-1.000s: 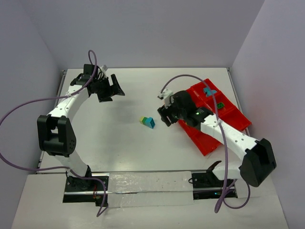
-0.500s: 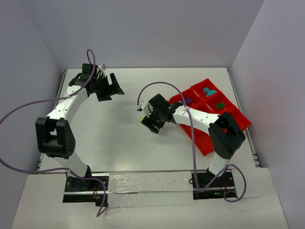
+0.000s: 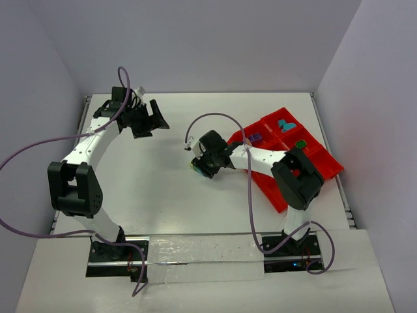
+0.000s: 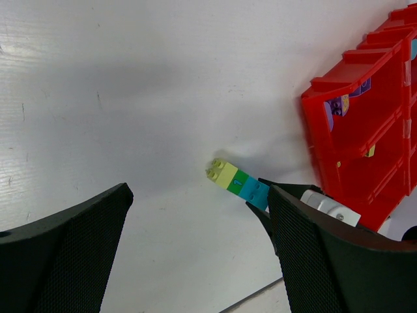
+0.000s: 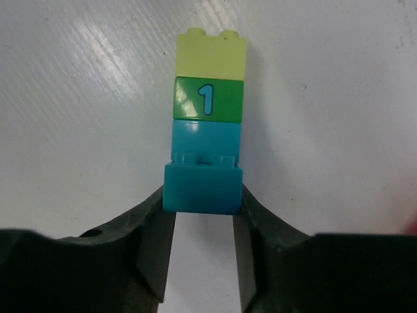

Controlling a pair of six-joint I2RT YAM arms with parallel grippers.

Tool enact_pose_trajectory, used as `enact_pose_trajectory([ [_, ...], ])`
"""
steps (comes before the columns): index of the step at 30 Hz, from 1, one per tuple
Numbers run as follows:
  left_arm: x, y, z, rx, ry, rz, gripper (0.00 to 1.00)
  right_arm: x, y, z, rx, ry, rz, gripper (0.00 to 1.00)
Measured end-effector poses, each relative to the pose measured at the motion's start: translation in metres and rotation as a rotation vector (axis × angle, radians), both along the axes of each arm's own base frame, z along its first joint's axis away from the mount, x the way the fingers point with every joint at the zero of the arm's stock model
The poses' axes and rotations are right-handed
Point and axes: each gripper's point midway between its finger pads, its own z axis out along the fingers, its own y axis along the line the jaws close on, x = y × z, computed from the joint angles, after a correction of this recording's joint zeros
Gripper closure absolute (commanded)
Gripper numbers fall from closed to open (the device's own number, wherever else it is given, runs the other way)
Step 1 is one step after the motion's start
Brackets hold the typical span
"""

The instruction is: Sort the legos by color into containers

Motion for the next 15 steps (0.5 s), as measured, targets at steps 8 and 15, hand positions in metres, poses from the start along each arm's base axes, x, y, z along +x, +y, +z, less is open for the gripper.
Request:
enact_pose_trajectory([
  [8,0.0,0.0,0.0,0.001,0.0,-0.001,0.07,0.003,0.002,-0.001,0.014,0.003,-0.018,0.91],
  [15,0.0,0.0,0.0,0.002,-0.001,-0.002,0.07,0.011,-0.018,0.028,0.058,-0.031,-0.072,0.91],
])
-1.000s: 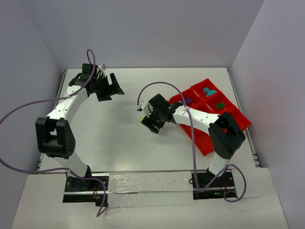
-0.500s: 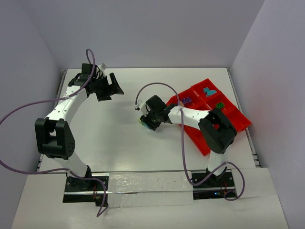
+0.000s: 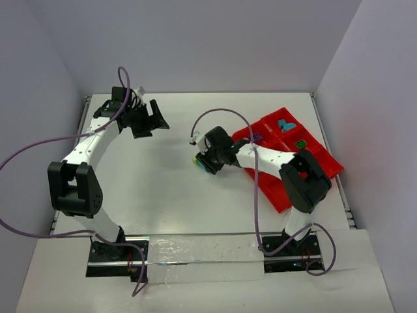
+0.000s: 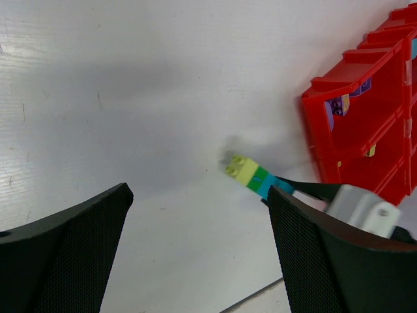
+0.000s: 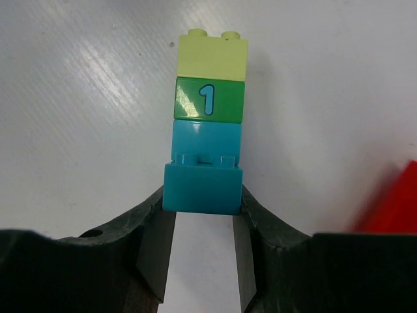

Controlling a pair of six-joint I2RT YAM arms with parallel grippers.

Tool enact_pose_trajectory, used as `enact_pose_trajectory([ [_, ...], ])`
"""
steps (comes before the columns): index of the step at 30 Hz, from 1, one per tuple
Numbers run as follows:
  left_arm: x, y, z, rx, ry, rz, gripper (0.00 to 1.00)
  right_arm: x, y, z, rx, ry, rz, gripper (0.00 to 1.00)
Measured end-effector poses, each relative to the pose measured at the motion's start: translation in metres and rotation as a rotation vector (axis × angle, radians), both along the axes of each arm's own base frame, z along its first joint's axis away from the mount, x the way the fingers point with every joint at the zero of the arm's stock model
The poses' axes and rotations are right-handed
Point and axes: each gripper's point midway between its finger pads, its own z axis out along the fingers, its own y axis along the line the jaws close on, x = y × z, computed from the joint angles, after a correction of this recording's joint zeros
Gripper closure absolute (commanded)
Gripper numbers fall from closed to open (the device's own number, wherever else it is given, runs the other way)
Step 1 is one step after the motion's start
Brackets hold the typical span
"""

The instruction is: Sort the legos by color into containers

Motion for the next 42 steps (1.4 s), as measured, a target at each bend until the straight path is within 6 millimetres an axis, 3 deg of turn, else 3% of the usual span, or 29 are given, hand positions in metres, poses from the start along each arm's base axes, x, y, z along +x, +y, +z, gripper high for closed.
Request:
enact_pose_trajectory([
  [6,0.0,0.0,0.0,0.0,-0.001,-0.001,0.07,0.007,-0.033,0.058,0.093,-0.097,-0.075,0.9],
  [10,0.0,-0.001,0.0,-0.002,0.0,-0.002,0.07,0.009,-0.044,0.074,0.114,-0.129,-0.101,0.9],
  [13,0.0,-0.001,0.0,-0.005,0.0,-0.005,0.07,0.007,-0.042,0.064,0.109,-0.098,-0.097,0.9],
  [23,-0.001,-0.001,0.0,-0.006,0.001,-0.006,0.07,0.004,-0.034,-0.015,0.031,0.112,-0.123,0.89],
  [26,-0.001,-0.001,0.0,-0.005,0.001,-0.006,0.07,0.008,-0.034,-0.019,0.025,0.11,-0.135,0.85],
  [33,-0.001,-0.001,0.0,-0.006,0.001,-0.006,0.07,0.019,-0.033,-0.018,0.014,0.076,-0.157,0.59],
  [42,-0.001,-0.001,0.0,-0.005,0.0,-0.007,0.07,0.023,-0.032,-0.022,-0.014,0.067,-0.171,0.4],
])
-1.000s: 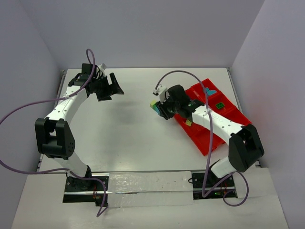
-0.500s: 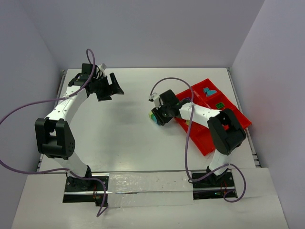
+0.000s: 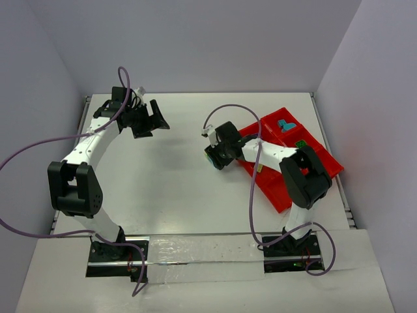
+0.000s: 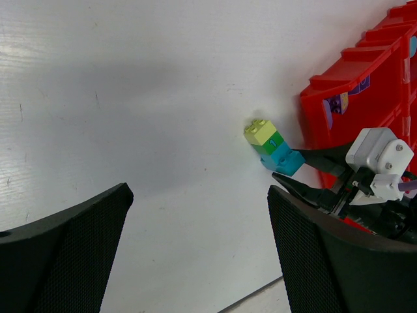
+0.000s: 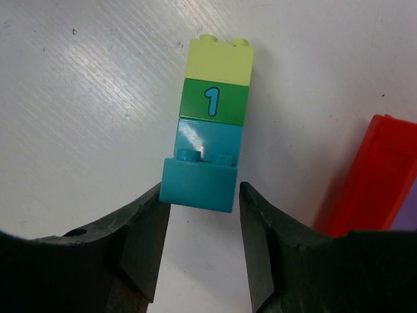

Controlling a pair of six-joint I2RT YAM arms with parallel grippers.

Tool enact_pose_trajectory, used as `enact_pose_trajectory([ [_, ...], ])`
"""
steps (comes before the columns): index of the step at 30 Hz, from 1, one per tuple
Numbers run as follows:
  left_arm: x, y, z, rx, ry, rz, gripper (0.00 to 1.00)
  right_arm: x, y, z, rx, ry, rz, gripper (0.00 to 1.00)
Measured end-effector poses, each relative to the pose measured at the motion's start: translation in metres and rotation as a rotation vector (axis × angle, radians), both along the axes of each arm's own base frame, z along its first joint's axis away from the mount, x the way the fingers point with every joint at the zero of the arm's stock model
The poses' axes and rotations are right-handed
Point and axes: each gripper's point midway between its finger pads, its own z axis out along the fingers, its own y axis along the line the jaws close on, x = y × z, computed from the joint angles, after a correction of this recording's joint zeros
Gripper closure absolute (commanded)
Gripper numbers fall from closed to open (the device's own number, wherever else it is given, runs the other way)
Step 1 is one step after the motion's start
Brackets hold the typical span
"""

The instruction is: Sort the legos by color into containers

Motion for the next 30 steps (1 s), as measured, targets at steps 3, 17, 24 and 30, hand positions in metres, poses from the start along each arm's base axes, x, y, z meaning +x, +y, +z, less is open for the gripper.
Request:
enact_pose_trajectory([
  [3,0.0,0.0,0.0,0.001,0.0,-0.001,0.07,0.0,0.001,0.0,-0.004,-0.004,0.001,0.37],
  [17,0.0,0.0,0.0,0.001,0.0,0.0,0.07,0.009,0.004,-0.009,-0.053,-0.001,-0.016,0.47],
  [24,0.0,0.0,0.0,0.001,-0.001,0.0,0.07,0.011,0.006,-0.007,-0.056,-0.009,-0.024,1.0],
  [30,0.001,0.002,-0.001,0.013,-0.005,0.0,0.07,0.006,0.011,0.004,-0.029,-0.006,0.013,1.0],
])
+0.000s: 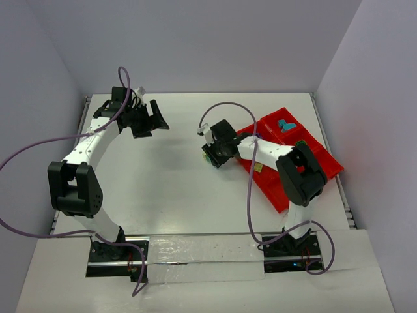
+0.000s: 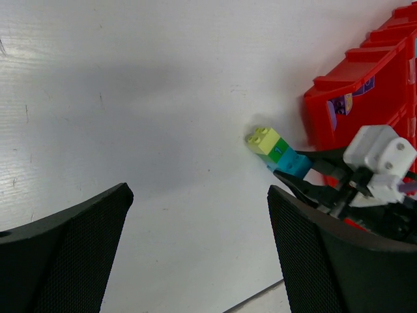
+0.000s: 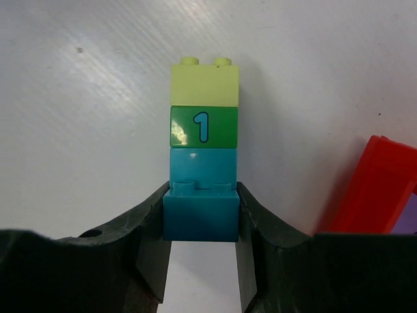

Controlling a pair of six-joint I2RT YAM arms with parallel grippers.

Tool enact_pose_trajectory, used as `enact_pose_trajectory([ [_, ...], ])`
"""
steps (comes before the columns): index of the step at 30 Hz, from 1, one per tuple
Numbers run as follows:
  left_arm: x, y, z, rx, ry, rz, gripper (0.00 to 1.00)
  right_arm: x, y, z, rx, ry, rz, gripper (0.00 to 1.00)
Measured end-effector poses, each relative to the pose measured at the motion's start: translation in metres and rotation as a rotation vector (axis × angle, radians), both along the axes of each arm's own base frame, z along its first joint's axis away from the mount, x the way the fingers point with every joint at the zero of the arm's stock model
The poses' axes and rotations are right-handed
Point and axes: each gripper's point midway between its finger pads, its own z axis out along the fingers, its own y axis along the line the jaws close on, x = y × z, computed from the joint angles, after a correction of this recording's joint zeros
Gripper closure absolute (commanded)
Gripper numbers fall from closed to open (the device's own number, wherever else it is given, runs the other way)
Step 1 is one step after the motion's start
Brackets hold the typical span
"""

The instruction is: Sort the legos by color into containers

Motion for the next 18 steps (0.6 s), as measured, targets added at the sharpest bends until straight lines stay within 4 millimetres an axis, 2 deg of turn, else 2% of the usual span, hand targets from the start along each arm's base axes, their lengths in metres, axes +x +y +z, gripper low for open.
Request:
enact_pose_trajectory([
  [3,0.0,0.0,0.0,0.007,-0.007,-0.014,0.07,-0.005,0.007,0.025,0.063,-0.007,0.045,1.0],
  [8,-0.007,-0.012,0.009,-0.044,-0.032,-0.112,0.07,-0.011,0.031,0.104,0.307,0.001,0.159,1.0],
  [10,-0.013,-0.023,0.021,-0.102,-0.063,-0.185,0.08,-0.004,0.034,0.137,0.42,0.003,0.189,1.0],
  [12,-0.019,-0.034,0.038,-0.163,-0.108,-0.255,0.08,0.001,0.032,0.16,0.505,0.007,0.211,1.0],
  [15,-0.027,-0.05,0.068,-0.268,-0.186,-0.353,0.09,-0.002,0.032,0.183,0.595,0.037,0.249,1.0],
  [18,-0.039,-0.064,0.095,-0.379,-0.259,-0.457,0.09,-0.014,0.039,0.201,0.668,0.08,0.308,1.0],
])
